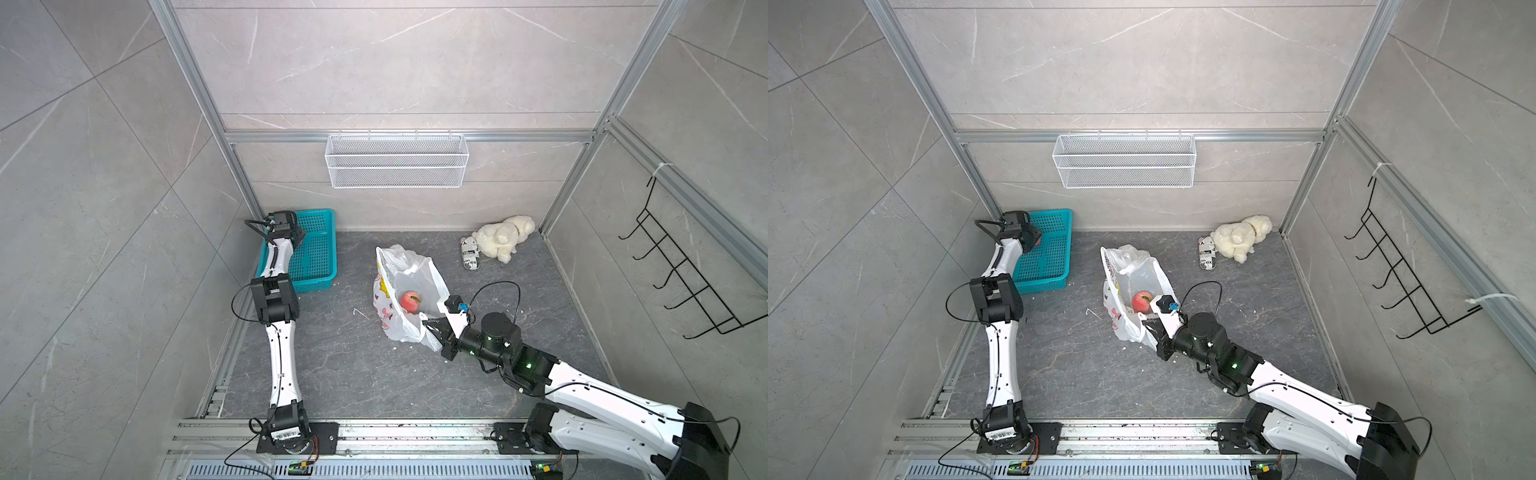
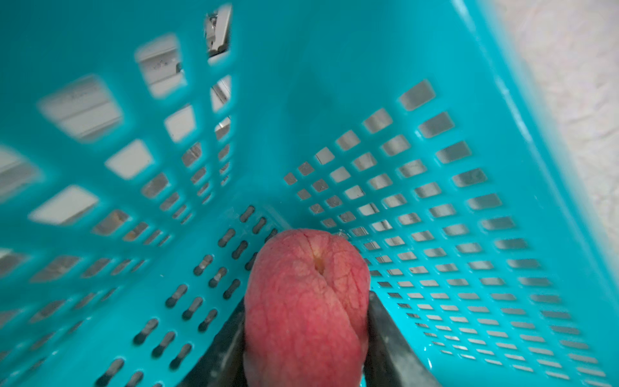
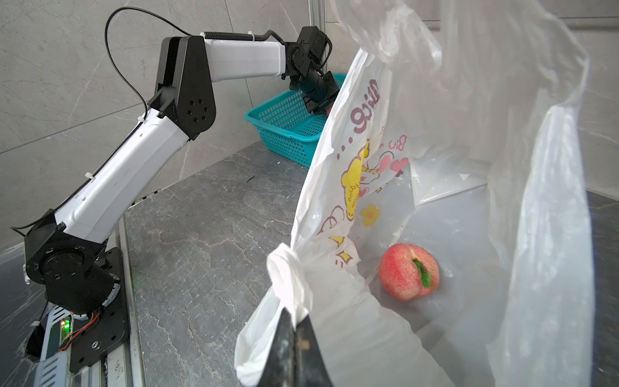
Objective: Place the peach into a plastic bag & tie a knot
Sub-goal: Pick up the peach from the basket, then place the peach in the plastic bag.
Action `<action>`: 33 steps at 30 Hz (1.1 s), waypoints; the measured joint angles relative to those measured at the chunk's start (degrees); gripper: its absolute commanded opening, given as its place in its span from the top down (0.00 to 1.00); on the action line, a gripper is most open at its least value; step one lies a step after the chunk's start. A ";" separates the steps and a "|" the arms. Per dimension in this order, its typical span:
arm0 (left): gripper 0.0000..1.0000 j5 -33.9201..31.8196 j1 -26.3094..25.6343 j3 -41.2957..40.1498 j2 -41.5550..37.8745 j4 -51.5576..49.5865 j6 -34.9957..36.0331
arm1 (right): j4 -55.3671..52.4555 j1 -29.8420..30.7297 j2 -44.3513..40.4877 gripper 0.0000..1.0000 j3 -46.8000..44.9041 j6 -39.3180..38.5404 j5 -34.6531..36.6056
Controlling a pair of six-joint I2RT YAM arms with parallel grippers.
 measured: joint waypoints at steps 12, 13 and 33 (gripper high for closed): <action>0.65 7.96 -3.45 -27.78 -22.60 5.07 -3.02 | 0.90 0.00 -0.02 1.00 -0.20 0.02 0.44; 0.66 8.72 -4.33 -32.00 -26.97 6.05 -3.28 | 0.96 0.00 -0.02 1.00 -0.26 0.02 0.57; 0.68 14.78 -40.79 -85.07 -101.74 4.76 -6.88 | 1.73 0.00 -0.55 1.00 -1.11 0.02 1.31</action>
